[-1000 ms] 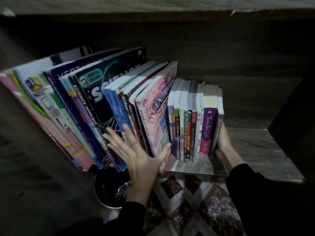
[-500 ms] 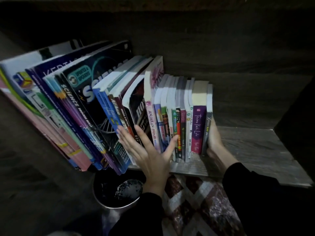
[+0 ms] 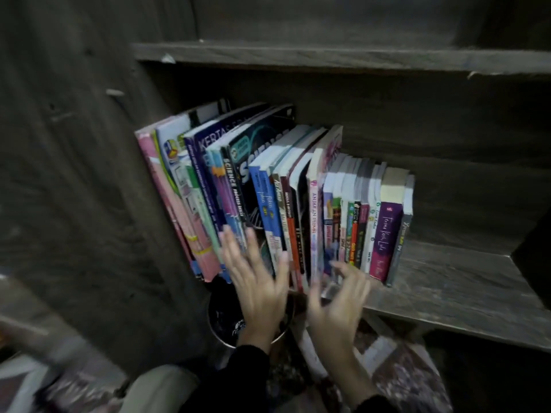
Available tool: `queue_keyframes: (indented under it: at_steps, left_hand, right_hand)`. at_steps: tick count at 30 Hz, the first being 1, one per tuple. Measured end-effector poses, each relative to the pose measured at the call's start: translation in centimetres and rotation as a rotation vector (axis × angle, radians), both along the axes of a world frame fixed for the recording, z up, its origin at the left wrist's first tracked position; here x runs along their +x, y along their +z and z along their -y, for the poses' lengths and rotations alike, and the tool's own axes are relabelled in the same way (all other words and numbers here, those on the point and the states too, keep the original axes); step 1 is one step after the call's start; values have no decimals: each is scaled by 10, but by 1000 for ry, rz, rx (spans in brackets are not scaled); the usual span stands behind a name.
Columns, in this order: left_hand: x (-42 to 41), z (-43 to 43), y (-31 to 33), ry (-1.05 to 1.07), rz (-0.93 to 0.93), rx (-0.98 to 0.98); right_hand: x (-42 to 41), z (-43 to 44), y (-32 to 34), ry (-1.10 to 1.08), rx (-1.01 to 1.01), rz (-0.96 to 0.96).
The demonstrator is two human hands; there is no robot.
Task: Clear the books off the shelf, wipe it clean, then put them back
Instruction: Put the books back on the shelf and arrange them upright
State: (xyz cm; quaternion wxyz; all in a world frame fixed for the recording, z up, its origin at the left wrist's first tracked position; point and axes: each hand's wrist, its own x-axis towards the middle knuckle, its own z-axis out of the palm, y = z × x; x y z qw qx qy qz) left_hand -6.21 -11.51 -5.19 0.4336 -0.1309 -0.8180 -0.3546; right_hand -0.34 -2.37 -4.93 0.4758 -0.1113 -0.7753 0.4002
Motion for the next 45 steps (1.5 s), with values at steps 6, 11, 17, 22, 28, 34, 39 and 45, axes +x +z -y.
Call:
queue_keyframes:
  at_steps: [6, 11, 17, 22, 28, 34, 39, 45]
  left_hand:
    - [-54, 71, -9, 77, 80, -307]
    - [-77, 65, -6, 152, 27, -378]
    - [-71, 66, -5, 177, 113, -426]
    - [-49, 66, 14, 152, 132, -356]
    - [-32, 72, 90, -6, 140, 218]
    - [-34, 94, 128, -89, 311, 227]
    - [-24, 108, 138, 60, 335, 86]
    - [-35, 118, 158, -57, 663, -83]
  right_hand:
    - [-48, -6, -33, -5, 599, 238]
    - [-71, -9, -50, -156, 753, 184]
    - [-66, -1, -47, -121, 715, 238]
    - [-48, 11, -10, 0, 561, 118]
    - [-68, 64, 119, 26, 722, -226]
    - [-112, 87, 165, 136, 1101, 91]
    - [-115, 84, 157, 62, 1173, 213]
    - [-110, 75, 155, 36, 1137, 173]
